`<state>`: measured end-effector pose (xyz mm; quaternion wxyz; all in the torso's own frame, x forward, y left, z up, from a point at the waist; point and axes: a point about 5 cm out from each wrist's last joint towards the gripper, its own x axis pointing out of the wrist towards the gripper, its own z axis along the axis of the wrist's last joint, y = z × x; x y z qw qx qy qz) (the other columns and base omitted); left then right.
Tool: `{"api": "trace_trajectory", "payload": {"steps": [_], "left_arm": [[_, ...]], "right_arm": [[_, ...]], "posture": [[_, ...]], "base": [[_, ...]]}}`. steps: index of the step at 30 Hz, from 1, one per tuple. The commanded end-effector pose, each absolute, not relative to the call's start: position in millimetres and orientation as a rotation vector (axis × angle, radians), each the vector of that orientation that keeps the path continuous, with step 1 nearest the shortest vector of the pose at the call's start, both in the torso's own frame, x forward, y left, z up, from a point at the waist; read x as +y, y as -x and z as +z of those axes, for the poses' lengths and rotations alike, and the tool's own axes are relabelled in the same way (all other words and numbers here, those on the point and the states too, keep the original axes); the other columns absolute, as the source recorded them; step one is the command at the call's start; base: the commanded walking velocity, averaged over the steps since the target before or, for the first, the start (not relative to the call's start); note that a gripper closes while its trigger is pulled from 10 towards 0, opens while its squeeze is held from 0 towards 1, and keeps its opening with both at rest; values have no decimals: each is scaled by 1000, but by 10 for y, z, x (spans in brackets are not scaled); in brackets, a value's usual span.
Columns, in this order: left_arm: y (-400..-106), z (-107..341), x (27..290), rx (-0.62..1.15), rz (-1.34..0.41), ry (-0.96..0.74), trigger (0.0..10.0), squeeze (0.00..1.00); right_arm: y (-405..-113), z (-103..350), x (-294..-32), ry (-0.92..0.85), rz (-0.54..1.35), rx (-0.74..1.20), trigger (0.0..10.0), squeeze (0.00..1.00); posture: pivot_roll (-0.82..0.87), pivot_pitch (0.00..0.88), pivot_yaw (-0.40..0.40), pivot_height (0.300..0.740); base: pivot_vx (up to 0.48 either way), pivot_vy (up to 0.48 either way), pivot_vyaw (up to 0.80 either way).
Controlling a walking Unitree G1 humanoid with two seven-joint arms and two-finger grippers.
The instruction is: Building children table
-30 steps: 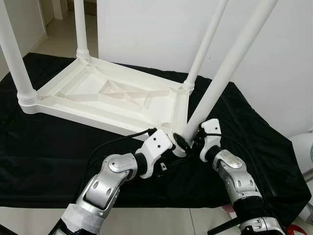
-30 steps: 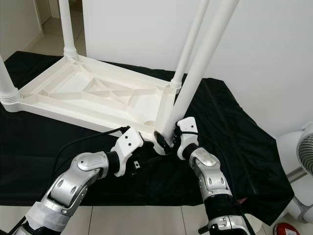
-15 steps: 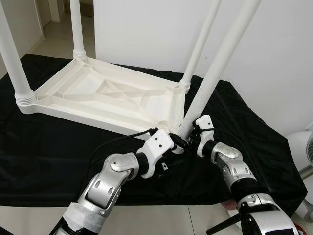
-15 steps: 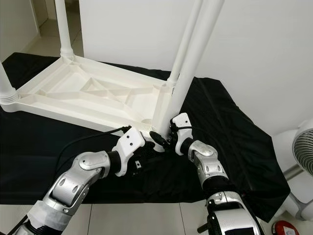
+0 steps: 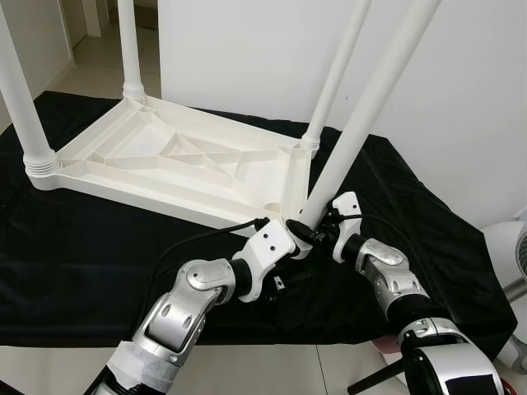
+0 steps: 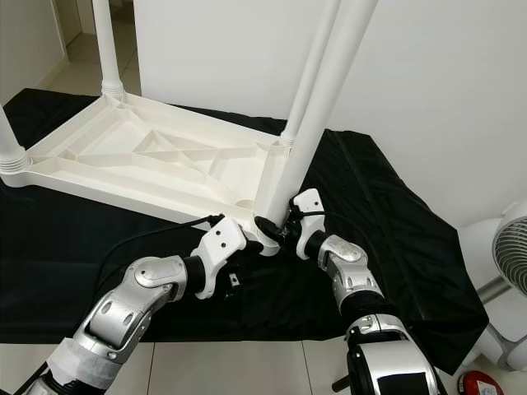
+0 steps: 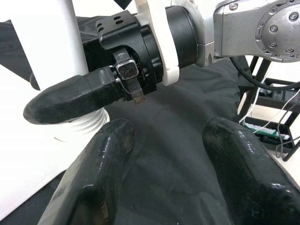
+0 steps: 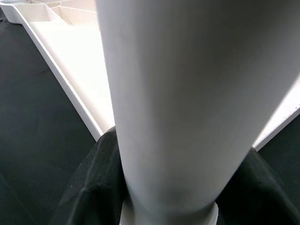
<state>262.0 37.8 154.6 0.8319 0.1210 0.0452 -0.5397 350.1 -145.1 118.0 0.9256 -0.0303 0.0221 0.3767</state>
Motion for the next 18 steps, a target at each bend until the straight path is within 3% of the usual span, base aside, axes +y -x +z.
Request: {"api": "trace_trajectory", "payload": {"steps": [1, 18], "left_arm": [[-2607, 1558, 334, 86, -1106, -256, 10000, 0], [-2589, 1503, 349, 107, -1108, -255, 10000, 0]], "right_arm": [[-3462, 1091, -1455, 80, 776, 77, 10000, 0], [-3298, 911, -1477, 2, 474, 79, 10000, 0]], "posture": [[53, 0, -161, 740], [26, 0, -155, 740]], "base": [[0, 0, 0], [0, 0, 0]]}}
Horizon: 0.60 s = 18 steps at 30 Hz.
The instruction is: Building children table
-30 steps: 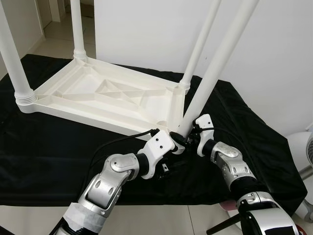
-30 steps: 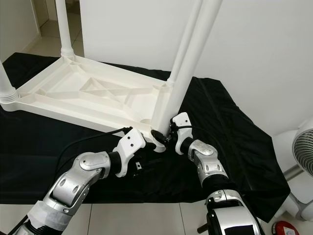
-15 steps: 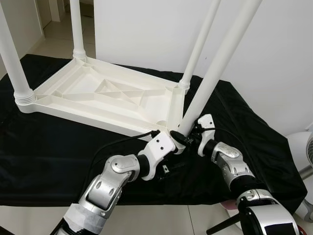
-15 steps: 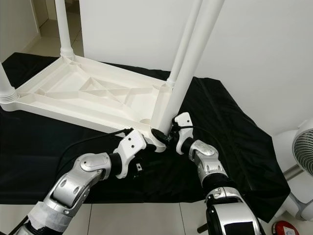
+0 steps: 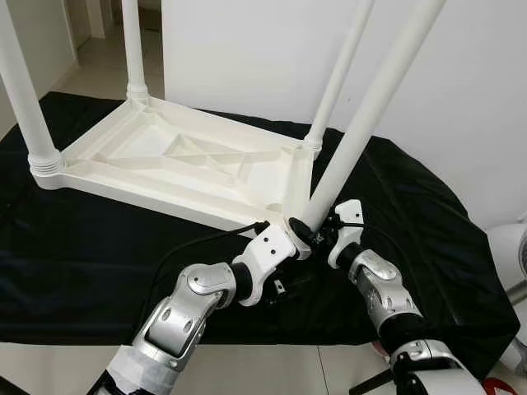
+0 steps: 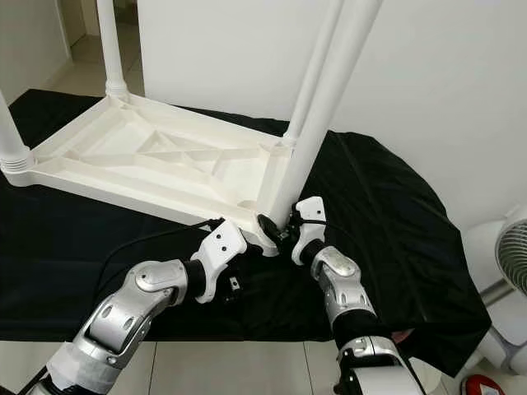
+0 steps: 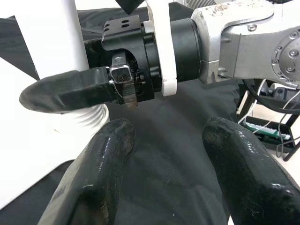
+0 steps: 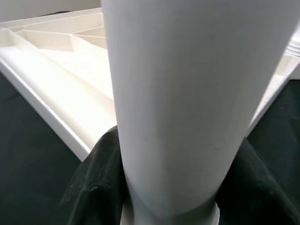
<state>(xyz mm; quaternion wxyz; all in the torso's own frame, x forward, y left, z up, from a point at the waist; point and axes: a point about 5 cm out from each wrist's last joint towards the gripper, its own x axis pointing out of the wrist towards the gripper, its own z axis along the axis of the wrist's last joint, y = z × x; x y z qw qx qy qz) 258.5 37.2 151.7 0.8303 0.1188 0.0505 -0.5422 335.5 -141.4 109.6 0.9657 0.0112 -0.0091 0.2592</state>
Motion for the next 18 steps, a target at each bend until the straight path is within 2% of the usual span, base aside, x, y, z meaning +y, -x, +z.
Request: {"api": "trace_trajectory", "payload": {"steps": [1, 3, 8, 12, 14, 18], "left_arm": [[-2590, 1504, 356, 107, -1108, -256, 10000, 0], [-2590, 1505, 360, 107, -1107, -256, 10000, 0], [-2584, 1494, 372, 111, -1101, -256, 10000, 0], [-2584, 1493, 372, 111, -1100, -256, 10000, 0], [-2571, 1482, 357, 115, -1105, -253, 10000, 0], [-2560, 1474, 341, 117, -1111, -251, 10000, 0]], "right_arm": [[-3277, 914, -1466, -5, 439, 79, 10000, 0], [-3264, 919, -1457, -10, 419, 79, 10000, 0], [-3127, 883, -1311, -70, 218, 149, 10000, 0], [-3110, 877, -1292, -73, 196, 160, 10000, 0], [-2998, 889, -1159, -50, 91, 161, 10000, 0], [-2948, 935, -1085, -41, 65, 142, 10000, 0]], "posture": [[22, 0, -157, 740], [22, 0, -157, 740], [20, 0, -159, 740], [20, 0, -159, 740], [17, 0, -165, 740], [19, 0, -167, 740]], "base": [[0, 0, 0], [0, 0, 0], [0, 0, 0], [0, 0, 0], [0, 0, 0], [0, 0, 0]]}}
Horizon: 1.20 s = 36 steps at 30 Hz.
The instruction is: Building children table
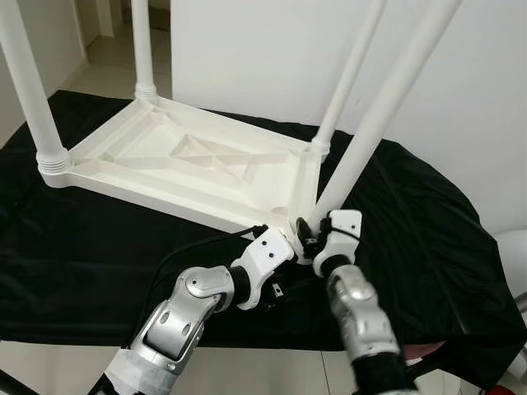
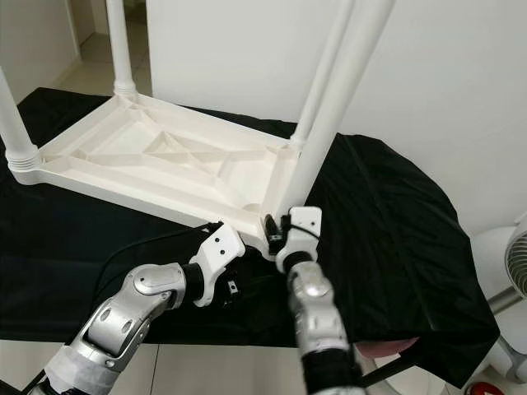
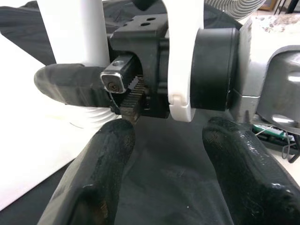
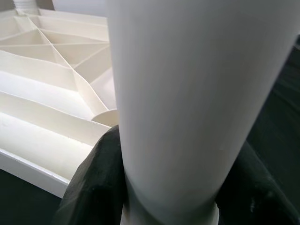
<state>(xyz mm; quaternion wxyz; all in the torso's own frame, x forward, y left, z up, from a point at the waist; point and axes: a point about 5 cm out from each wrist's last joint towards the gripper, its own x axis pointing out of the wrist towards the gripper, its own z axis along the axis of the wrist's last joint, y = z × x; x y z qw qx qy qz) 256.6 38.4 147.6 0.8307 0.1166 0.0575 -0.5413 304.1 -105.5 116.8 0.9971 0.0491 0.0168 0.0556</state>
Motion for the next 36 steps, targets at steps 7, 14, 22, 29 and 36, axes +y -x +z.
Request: {"api": "trace_trajectory", "payload": {"steps": [7, 14, 22, 29, 36], "left_arm": [[-2566, 1480, 336, 116, -1118, -253, 10000, 0], [-2586, 1492, 334, 111, -1118, -259, 10000, 0], [-2565, 1482, 331, 114, -1116, -253, 10000, 0], [-2549, 1478, 337, 115, -1120, -255, 10000, 0], [-2527, 1459, 367, 127, -1125, -260, 10000, 0]], "right_arm": [[-2902, 1018, -1050, -32, 87, 151, 10000, 0], [-2908, 1089, -1105, -31, 136, 116, 10000, 1000], [-3006, 1155, -1357, -55, 267, 88, 10000, 1000], [-3050, 1233, -1507, 26, 439, 45, 10000, 0], [-3148, 1241, -1650, 89, 619, 39, 10000, 0]], "posture": [[20, 0, -163, 740], [20, 0, -164, 740], [28, 0, -173, 740], [30, 0, -170, 740], [33, 0, -161, 740]], "base": [[0, 0, 0], [0, 0, 0], [0, 0, 0], [0, 0, 0], [0, 0, 0]]}}
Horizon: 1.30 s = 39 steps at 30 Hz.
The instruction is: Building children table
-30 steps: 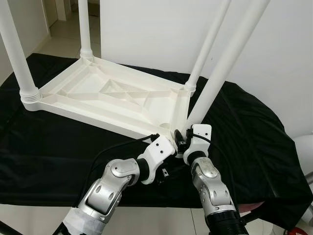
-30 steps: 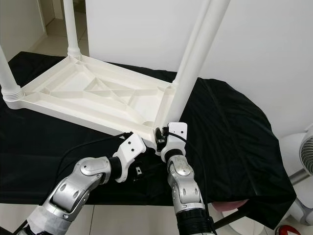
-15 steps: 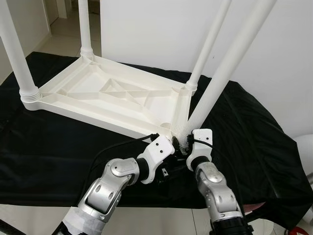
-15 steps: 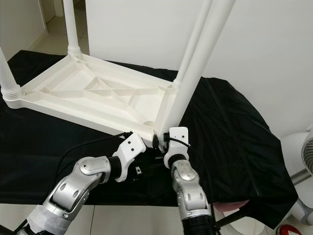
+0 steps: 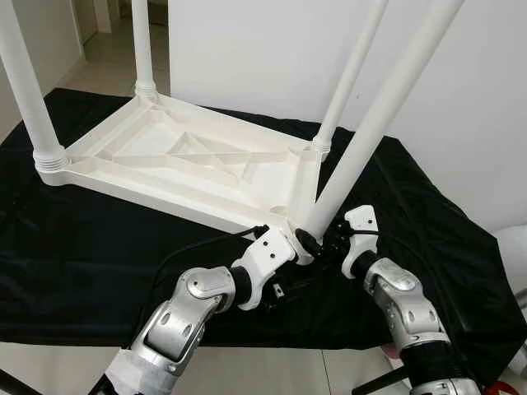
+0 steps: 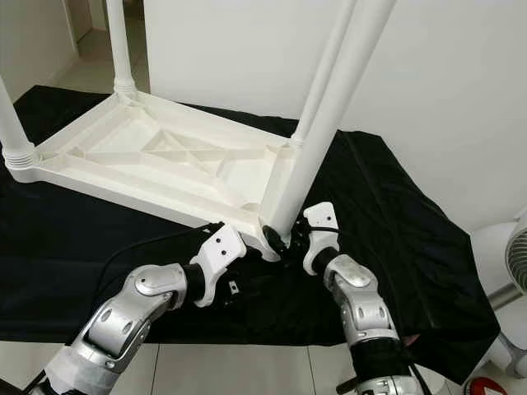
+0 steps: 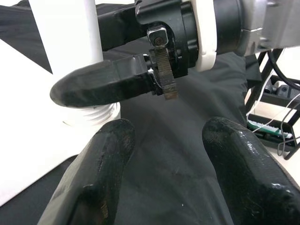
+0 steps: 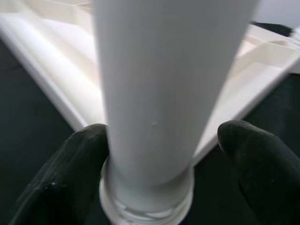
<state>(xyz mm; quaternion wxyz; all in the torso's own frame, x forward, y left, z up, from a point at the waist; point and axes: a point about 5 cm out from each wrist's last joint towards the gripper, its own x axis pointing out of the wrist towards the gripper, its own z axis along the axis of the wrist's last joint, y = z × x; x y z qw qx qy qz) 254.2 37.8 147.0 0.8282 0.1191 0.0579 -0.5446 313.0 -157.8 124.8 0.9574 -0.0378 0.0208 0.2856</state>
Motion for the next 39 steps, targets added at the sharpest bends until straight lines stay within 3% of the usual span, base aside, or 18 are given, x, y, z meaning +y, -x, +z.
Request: {"api": "trace_trajectory", "payload": {"steps": [1, 6, 14, 15, 16, 17, 20, 21, 32, 33, 39], "left_arm": [[-2527, 1459, 367, 127, -1125, -260, 10000, 0], [-2547, 1460, 404, 133, -1113, -261, 10000, 0], [-2556, 1480, 381, 128, -1113, -259, 10000, 0], [-2558, 1486, 377, 126, -1113, -259, 10000, 0], [-2558, 1489, 375, 124, -1113, -259, 10000, 0], [-2558, 1490, 374, 124, -1113, -260, 10000, 0], [-2559, 1490, 375, 124, -1112, -260, 10000, 0], [-2561, 1492, 376, 124, -1111, -261, 10000, 0], [-2562, 1492, 354, 122, -1117, -256, 10000, 0], [-2561, 1491, 348, 122, -1118, -256, 10000, 0], [-2551, 1487, 343, 123, -1119, -252, 10000, 0]], "right_arm": [[-3148, 1241, -1650, 89, 619, 39, 10000, 0], [-3279, 1244, -1597, 88, 738, 42, 10000, 0], [-3406, 1228, -1471, 91, 780, 39, 10000, 0], [-3424, 1216, -1443, 93, 794, 43, 6353, 0], [-3434, 1206, -1423, 89, 804, 47, 4314, 0], [-3435, 1195, -1412, 86, 812, 52, 3176, 0], [-3434, 1181, -1408, 86, 823, 55, 2431, 0], [-3426, 1162, -1413, 86, 829, 59, 0, 0], [-3374, 1052, -1482, 71, 839, 69, 0, 0], [-3362, 1039, -1491, 65, 828, 71, 10000, 0], [-3335, 1032, -1525, 59, 711, 65, 10000, 0]], "posture": [[33, 0, -161, 740], [29, 0, -149, 740], [40, 0, -148, 740], [44, 0, -151, 740], [44, 0, -151, 740], [47, 0, -154, 740], [47, 0, -154, 740], [48, 0, -155, 740], [33, 0, -150, 740], [30, 0, -151, 740], [27, 0, -156, 740]], "base": [[0, 0, 0], [0, 0, 0], [0, 0, 0], [0, 0, 0], [0, 0, 0], [0, 0, 0], [0, 0, 0], [0, 0, 0], [0, 0, 0], [0, 0, 0], [0, 0, 0]]}}
